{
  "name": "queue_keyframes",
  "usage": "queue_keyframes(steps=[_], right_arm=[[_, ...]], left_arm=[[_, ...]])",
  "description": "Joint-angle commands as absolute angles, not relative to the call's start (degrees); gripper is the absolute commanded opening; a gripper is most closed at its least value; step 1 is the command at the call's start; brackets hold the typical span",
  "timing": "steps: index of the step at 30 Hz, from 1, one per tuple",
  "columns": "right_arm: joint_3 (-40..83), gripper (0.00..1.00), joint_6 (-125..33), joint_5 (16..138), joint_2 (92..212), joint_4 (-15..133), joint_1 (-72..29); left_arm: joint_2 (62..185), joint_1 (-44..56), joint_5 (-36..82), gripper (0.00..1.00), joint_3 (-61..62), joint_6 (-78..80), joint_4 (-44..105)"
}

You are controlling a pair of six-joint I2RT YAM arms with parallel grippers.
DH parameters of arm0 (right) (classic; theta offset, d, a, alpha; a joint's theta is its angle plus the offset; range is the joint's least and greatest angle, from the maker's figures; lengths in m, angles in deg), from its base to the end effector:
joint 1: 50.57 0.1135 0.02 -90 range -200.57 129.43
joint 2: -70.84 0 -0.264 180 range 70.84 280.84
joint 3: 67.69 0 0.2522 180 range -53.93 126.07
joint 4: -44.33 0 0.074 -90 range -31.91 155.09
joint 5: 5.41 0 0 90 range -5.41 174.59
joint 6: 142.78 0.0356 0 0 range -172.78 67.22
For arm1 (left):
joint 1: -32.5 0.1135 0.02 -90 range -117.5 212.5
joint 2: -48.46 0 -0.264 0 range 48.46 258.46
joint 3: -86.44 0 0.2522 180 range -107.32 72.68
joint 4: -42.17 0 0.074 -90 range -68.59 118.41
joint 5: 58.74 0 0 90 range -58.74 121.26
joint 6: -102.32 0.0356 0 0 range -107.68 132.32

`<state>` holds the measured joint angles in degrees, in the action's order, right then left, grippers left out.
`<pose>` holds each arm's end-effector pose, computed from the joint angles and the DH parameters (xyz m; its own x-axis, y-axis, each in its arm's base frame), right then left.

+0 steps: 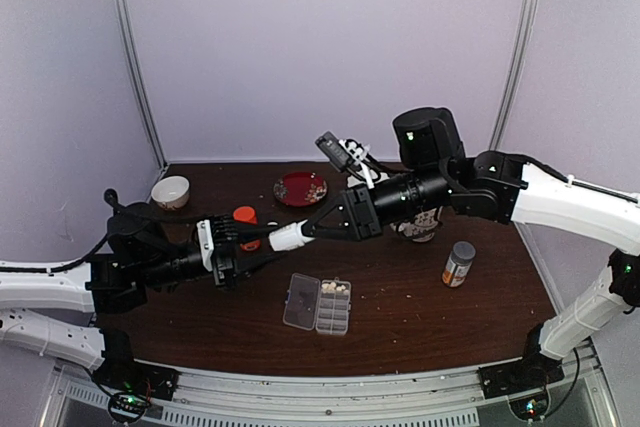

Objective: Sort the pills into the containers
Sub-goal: Hold the pill bottle, then unscrew the lid of the pill bottle.

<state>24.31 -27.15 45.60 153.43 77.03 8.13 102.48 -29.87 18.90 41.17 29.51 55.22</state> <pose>0.1513 0.2920 0.3763 -0.6023 -0.3435 -0.7205 -0.7806 0.0650 0.6216 0.0965 -0.2008 0.2969 0.3182 0.0145 -0.9479 0.9111 0.2717 0.3100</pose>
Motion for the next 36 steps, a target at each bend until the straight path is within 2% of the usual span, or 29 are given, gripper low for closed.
queue_keyframes(steps=[1, 10, 17, 22, 26, 31, 36], right_arm=[[24.75, 0.11, -30.36, 43.46, 151.87, 75.81, 8.32], [26.01, 0.1, -44.42, 43.49, 152.4, 78.23, 8.55], [28.93, 0.15, -67.08, 43.72, 152.97, 84.59, 8.53], [31.56, 0.15, -84.43, 43.79, 153.99, 89.71, 8.59], [31.96, 0.11, -99.84, 43.96, 153.63, 91.89, 8.58], [29.3, 0.05, -120.67, 45.47, 151.53, 90.15, 9.06], [23.26, 0.04, -134.66, 54.5, 148.53, 79.02, 11.23]], left_arm=[[103.37, -30.19, 19.54, 0.23, 38.37, 27.74, 56.35], [104.01, -30.22, 19.3, 0.19, 38.01, 24.36, 58.35], [104.71, -30.2, 18.95, 0.17, 37.6, 20.73, 60.23], [105.34, -30.24, 18.05, 0.16, 36.74, 17.39, 61.37], [105.12, -30.22, 17.71, 0.15, 36.49, 14.87, 61.79], [104.82, -30.24, 17.05, 0.15, 35.86, 13.19, 60.62], [104.01, -30.23, 16.81, 0.15, 36.56, 12.73, 60.82]])
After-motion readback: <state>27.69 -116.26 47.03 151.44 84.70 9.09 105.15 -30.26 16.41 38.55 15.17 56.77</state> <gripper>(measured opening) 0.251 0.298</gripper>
